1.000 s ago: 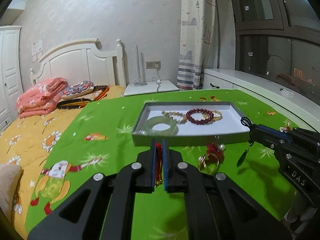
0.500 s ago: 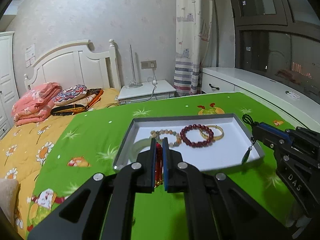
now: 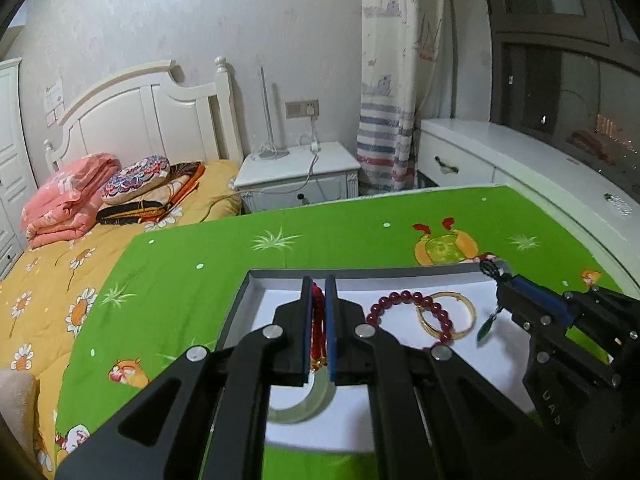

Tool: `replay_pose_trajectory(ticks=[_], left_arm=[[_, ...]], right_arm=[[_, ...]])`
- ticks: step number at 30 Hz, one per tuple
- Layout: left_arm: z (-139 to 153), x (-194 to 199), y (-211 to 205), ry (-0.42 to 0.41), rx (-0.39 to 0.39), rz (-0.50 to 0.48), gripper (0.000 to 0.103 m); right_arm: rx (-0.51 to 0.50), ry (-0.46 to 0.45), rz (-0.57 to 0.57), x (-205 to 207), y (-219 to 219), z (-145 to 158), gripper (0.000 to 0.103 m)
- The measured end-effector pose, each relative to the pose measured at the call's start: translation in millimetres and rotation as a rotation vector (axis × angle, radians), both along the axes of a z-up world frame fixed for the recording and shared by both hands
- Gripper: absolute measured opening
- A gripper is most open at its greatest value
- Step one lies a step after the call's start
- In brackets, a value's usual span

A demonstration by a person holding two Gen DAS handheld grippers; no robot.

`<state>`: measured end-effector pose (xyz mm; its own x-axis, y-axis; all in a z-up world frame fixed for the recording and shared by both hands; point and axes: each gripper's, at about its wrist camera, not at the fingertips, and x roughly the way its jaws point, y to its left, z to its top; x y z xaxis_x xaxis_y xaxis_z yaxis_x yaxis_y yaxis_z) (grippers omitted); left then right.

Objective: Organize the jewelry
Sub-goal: 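Carry the red tassel earring and black cord pendant over the tray with both tools, then open both tools to drop the earring and pendant into the tray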

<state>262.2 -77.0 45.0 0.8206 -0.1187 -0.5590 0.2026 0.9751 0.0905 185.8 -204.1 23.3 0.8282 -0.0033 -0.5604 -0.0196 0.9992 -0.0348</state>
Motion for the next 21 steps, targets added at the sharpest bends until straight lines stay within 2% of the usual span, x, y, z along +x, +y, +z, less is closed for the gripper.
replay_pose_trajectory(ticks=[7,15,16,17,18,20,21], left_arm=[[-21.8,22.3,-4.9,0.05,0.032,0.04,0.006],[-27.4,21.3,-2.7,0.042,0.043,0.042,0.01],[-26.9,19.7,-2.4,0.041,0.042,0.039,0.013],[-25.9,17.9,-1.3,0.036,0.043,0.036,0.021],[-25.0,16.4,-0.9,0.031,0.046,0.036,0.028],[-22.8,11.6,2.5,0.007,0.051,0.047,0.065],[-22.0,8.4,4.7,-0.01,0.051,0.059,0.07]], right_arm=[[-0.009,0.048,-0.025,22.4,-3.9,-12.9,0.009],[-0.017,0.109,-0.006,28.5,3.8,-24.0,0.011],[-0.009,0.113,-0.006,28.2,3.6,-24.2,0.012],[-0.006,0.114,-0.009,27.0,3.3,-24.3,0.017],[-0.003,0.114,-0.013,26.2,2.6,-24.5,0.027],[0.014,0.104,-0.013,21.6,1.3,-23.5,0.04],[0.018,0.1,-0.012,20.3,0.6,-22.1,0.04]])
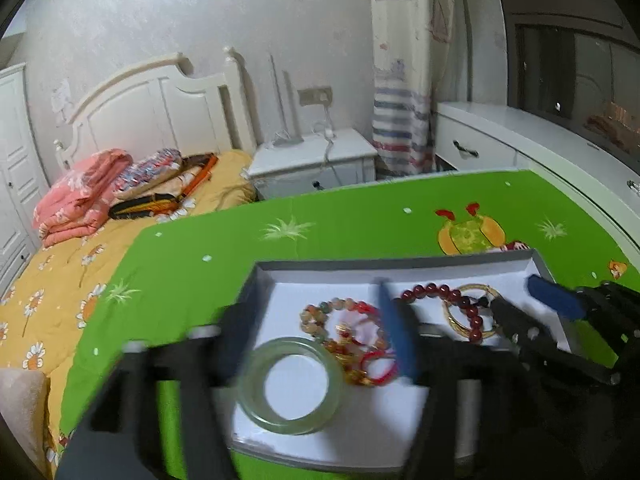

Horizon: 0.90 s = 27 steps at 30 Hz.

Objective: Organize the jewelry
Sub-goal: 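Open both tools to drop the earring and pendant into the tray, then grasp the red flower brooch beside the tray with the right tool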

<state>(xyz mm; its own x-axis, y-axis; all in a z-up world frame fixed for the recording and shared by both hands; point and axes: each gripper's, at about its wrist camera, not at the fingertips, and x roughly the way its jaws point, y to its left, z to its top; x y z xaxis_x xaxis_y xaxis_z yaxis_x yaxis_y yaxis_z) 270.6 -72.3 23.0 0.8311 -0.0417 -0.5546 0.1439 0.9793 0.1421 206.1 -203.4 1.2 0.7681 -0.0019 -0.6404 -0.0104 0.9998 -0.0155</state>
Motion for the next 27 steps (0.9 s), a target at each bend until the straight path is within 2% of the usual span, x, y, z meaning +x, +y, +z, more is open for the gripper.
replay_pose_trajectory(ticks=[4,8,17,22,24,26,27], left_arm=[[-1.1,-7.1,6.5,0.014,0.003,0.007,0.076],[-4.7,-26.3,24.7,0.012,0.006,0.035,0.092],[-16.6,-117.6,98.2,-0.051,0.01,0.113,0.098],[-31.4,-145.0,139.8,-0.008,0.008,0.147,0.098],[-39.1,-151.3,156.9,0.015,-0.016,0.166,0.098],[-39.1,-154.8,171.3,0.025,-0.089,0.169,0.098],[-39.5,-156.0,174.9,0.024,-0.101,0.174,0.098]], right_arm=[[0.009,-0.002,0.007,-11.5,1.4,-0.4,0.04],[0.046,-0.021,0.02,-33.5,5.3,1.2,0.041],[0.135,-0.072,0.044,-93.3,18.6,2.7,0.051],[0.16,-0.075,0.053,-110.1,19.3,2.3,0.053],[0.17,-0.061,0.055,-112.3,19.1,0.3,0.053],[0.167,-0.041,0.052,-112.6,19.8,-2.3,0.053],[0.164,-0.04,0.052,-113.1,20.5,-2.4,0.053]])
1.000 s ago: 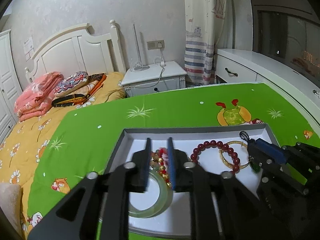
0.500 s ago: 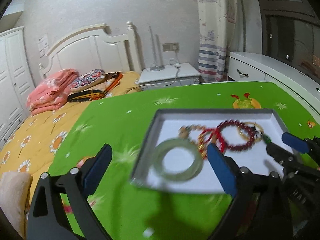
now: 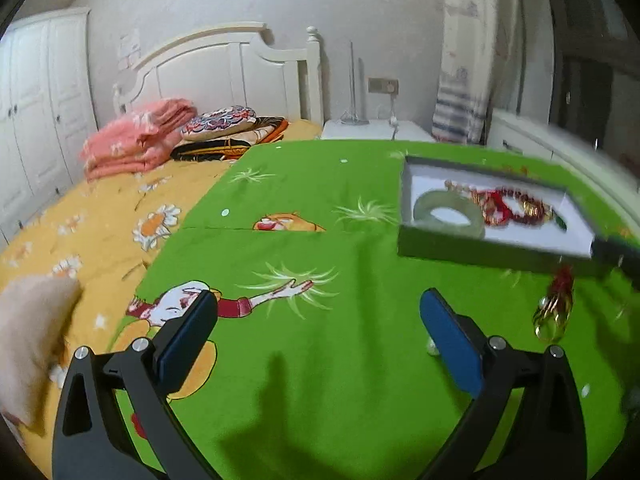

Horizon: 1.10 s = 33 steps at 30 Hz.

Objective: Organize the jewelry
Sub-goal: 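Grasp the red flower brooch beside the tray with the right tool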

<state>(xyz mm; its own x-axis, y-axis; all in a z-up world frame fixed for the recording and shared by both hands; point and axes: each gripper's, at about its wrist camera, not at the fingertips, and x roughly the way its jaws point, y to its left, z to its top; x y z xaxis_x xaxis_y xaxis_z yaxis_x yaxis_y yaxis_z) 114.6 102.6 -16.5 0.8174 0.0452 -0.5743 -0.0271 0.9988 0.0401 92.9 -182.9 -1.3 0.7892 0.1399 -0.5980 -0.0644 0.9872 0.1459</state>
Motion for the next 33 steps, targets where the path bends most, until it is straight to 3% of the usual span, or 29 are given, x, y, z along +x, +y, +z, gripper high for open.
replay_pose_trajectory(ticks=[8,13,22,26,33], left_arm=[[-0.1,1.5,-7.8,0.005,0.029,-0.027,0.098],[0.2,7.8,-8.9,0.01,0.005,-0.035,0.098],[2.0,6.6,-8.6,-0.002,-0.005,-0.047,0.098],[2.7,6.4,-8.6,-0.006,-0.008,-0.047,0.098],[3.0,6.0,-8.2,-0.009,-0.009,-0.048,0.098]], right_arm=[[-0.041,0.031,0.05,-4.5,14.6,-6.2,0.053],[-0.137,0.025,0.106,-11.1,38.3,-11.0,0.053],[-0.068,0.105,0.101,6.7,45.3,-14.2,0.053],[-0.086,0.067,0.127,7.5,62.1,-7.2,0.053],[-0.118,0.113,0.116,25.5,72.3,-12.6,0.053]])
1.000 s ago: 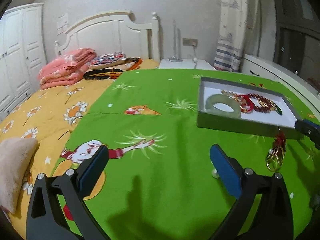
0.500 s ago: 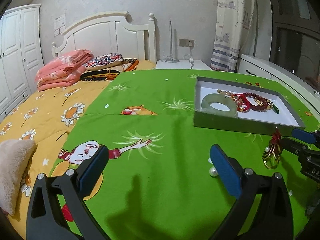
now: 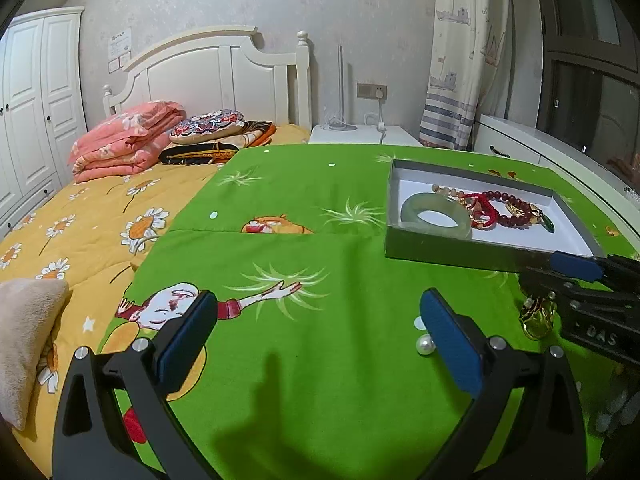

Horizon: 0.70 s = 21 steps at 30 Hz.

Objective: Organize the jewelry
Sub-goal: 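Grasp the red flower brooch beside the tray with the right tool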

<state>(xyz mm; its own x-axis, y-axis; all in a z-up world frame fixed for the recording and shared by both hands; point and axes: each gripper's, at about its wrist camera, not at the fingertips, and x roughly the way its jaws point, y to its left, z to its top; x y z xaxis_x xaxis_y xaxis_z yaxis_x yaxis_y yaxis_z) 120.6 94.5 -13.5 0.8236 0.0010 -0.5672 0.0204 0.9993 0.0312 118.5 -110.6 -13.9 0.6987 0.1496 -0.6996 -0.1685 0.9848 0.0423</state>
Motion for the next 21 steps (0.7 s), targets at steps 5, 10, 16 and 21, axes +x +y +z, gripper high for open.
replay_pose_trajectory(ticks=[5,10,16,21], left_arm=[[3.0,0.1,-1.4,-0.005,-0.007,-0.005,0.098],[2.9,-0.5,-1.3,-0.012,-0.009,-0.006,0.098],[2.6,-0.4,-0.8,-0.016,-0.011,-0.005,0.098],[3.7,-0.6,-2.2,-0.017,-0.008,-0.008,0.098]], right_arm=[[0.009,0.075,-0.012,8.6,-5.5,-11.2,0.052],[-0.004,0.044,-0.012,-2.0,-5.4,-8.7,0.032],[-0.009,-0.026,-0.016,-13.6,-8.4,1.5,0.032],[0.024,-0.075,-0.031,-23.8,-22.0,11.3,0.032]])
